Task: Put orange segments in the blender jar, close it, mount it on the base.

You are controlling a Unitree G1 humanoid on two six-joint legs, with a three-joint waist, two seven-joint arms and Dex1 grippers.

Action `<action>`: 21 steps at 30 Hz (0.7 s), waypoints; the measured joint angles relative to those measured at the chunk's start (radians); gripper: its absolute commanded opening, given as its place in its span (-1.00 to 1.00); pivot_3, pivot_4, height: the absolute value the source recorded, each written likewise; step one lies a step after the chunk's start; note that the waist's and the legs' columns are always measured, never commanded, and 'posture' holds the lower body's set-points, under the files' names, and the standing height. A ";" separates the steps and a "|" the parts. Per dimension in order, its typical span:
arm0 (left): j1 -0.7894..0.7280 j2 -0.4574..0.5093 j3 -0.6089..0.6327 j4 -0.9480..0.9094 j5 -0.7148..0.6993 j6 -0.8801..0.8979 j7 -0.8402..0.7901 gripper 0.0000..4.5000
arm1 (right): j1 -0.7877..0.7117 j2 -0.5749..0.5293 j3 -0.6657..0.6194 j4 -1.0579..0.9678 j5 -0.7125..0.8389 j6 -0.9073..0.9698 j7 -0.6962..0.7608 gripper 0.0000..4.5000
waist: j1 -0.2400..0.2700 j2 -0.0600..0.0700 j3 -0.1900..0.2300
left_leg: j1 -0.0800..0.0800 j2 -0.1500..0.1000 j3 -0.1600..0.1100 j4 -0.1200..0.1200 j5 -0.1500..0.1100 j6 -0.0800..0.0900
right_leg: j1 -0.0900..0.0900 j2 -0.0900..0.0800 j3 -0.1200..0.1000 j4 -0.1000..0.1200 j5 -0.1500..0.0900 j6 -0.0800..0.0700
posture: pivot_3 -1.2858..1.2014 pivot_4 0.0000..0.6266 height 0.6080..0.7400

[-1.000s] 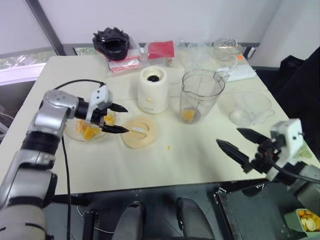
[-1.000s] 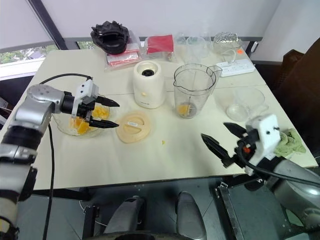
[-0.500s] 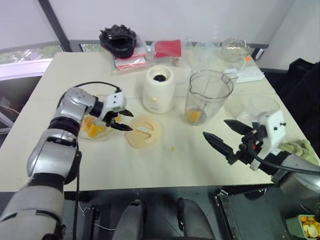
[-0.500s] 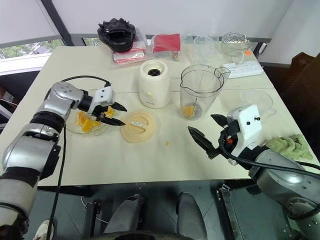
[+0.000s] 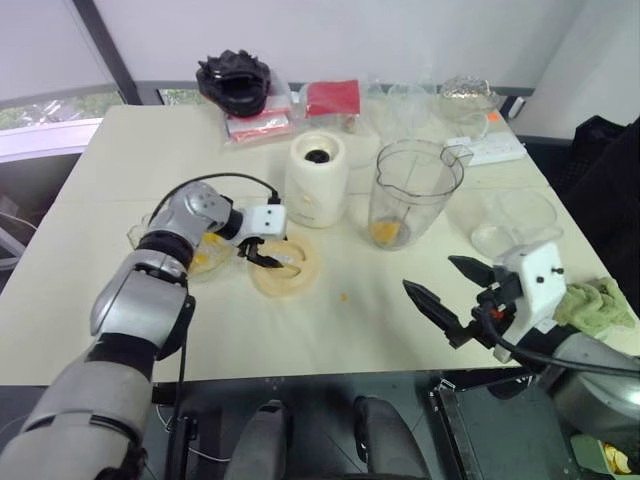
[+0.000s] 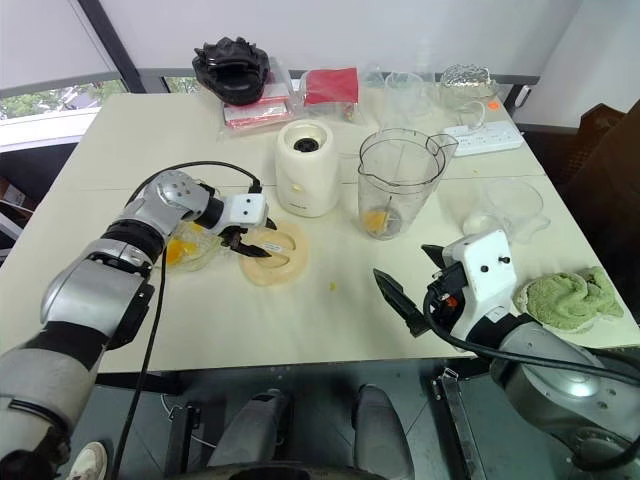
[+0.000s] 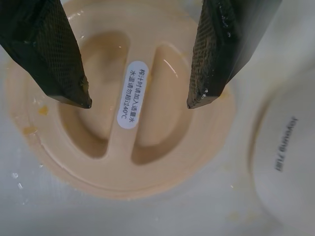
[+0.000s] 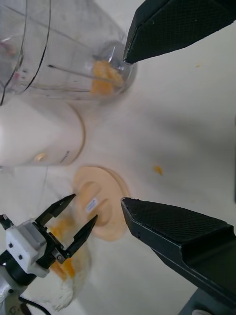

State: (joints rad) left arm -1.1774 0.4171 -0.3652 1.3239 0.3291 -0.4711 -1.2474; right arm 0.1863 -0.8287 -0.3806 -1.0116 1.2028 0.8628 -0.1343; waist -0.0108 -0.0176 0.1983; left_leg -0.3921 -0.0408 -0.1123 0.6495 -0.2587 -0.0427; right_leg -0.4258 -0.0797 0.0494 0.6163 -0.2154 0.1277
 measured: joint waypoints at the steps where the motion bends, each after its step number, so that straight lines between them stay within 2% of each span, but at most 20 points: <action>1: 0.000 -0.006 -0.003 0.003 0.010 0.000 0.014 0.43 | 0.009 -0.010 -0.004 -0.003 0.004 -0.008 -0.010 1.00 | 0.000 0.000 0.000 | 0.000 0.000 0.000 0.000 0.000 0.000 | 0.000 0.000 0.000 0.000 0.000 0.000 | 0.03 -0.52 1.00; 13: 0.000 -0.050 -0.051 0.016 0.121 0.016 0.157 0.43 | 0.056 -0.091 -0.038 -0.005 0.067 -0.072 -0.095 1.00 | 0.002 -0.001 -0.002 | 0.004 0.000 0.000 0.000 0.000 0.000 | 0.005 0.000 0.000 0.000 0.000 0.000 | 0.03 -0.52 1.00; 19: -0.001 -0.073 -0.054 0.018 0.156 0.054 0.186 0.43 | 0.058 -0.102 -0.053 -0.005 0.069 -0.072 -0.114 1.00 | 0.003 -0.001 -0.003 | 0.018 0.000 0.000 -0.001 0.000 0.000 | 0.021 0.000 0.000 -0.004 -0.005 0.001 | 0.03 -0.52 1.00; 21: -0.003 -0.079 -0.054 0.018 0.163 0.066 0.191 0.20 | 0.058 -0.102 -0.055 -0.005 0.069 -0.072 -0.117 1.00 | 0.004 -0.001 -0.003 | 0.019 0.001 0.000 -0.001 0.000 0.000 | 0.022 0.000 0.000 -0.004 -0.005 0.001 | 0.03 -0.52 1.00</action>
State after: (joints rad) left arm -1.1805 0.3379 -0.4189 1.3418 0.4925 -0.4055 -1.0561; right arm 0.2441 -0.9310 -0.4355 -1.0164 1.2717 0.7903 -0.2515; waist -0.0068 -0.0189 0.1951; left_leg -0.3735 -0.0399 -0.1125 0.6488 -0.2592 -0.0423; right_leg -0.4040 -0.0802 0.0494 0.6122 -0.2207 0.1287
